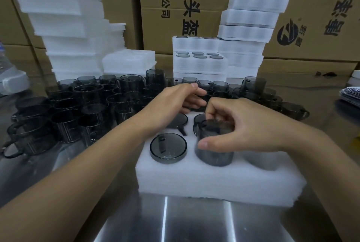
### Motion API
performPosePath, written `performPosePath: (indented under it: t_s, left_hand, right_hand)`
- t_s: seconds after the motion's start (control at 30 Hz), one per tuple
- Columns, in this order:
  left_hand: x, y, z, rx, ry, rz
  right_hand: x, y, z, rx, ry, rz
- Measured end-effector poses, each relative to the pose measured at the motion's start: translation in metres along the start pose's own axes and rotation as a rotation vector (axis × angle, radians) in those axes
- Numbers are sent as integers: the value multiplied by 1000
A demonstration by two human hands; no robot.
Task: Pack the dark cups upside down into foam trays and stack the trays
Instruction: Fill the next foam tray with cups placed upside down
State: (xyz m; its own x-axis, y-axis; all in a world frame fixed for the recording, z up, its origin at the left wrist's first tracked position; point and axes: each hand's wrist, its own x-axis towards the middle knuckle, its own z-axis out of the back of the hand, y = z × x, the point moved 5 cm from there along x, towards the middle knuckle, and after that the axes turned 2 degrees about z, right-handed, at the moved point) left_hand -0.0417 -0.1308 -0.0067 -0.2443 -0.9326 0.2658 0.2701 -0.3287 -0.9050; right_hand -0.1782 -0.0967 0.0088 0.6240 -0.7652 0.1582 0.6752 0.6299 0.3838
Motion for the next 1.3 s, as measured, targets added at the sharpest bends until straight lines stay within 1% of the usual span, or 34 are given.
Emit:
performPosePath:
  t_s: [0.13, 0.27, 0.33, 0.43, 0.47, 0.53, 0.63, 0.7, 0.8, 0.93, 1.3]
  left_hand:
    - [-1, -2, 0, 50, 31, -37]
    - [-2, -5, 6, 128, 66, -86]
    - [-3, -8, 10, 186, 102, -100]
    - [-7, -12, 11, 207, 249, -86]
    - [-8, -12, 11, 220, 290, -73]
    - [-8, -10, 11, 261, 332, -49]
    - [-8, -8, 8, 311, 363, -28]
    - [-9, -6, 6, 335, 383, -15]
    - [-9, -4, 7, 364, 421, 12]
    - [-10, 0, 7, 405, 460, 48]
    - [-9, 4, 2, 451, 493, 63]
  right_hand:
    - [-2, 4, -3, -84, 34, -40]
    - [-4, 3, -7, -124, 105, -80]
    - [-6, 0, -9, -97, 146, -105]
    - [-6, -5, -7, -74, 195, -105]
    - [-6, -7, -5, -46, 214, -95]
    - [-5, -14, 1, 90, 218, -75]
    - [-5, -25, 18, 251, 131, -64]
    - [-6, -31, 21, 283, 138, -67]
    - [-6, -34, 13, 276, 219, -87]
    - [-4, -35, 8, 274, 260, -107]
    - [0, -42, 5, 289, 239, -152]
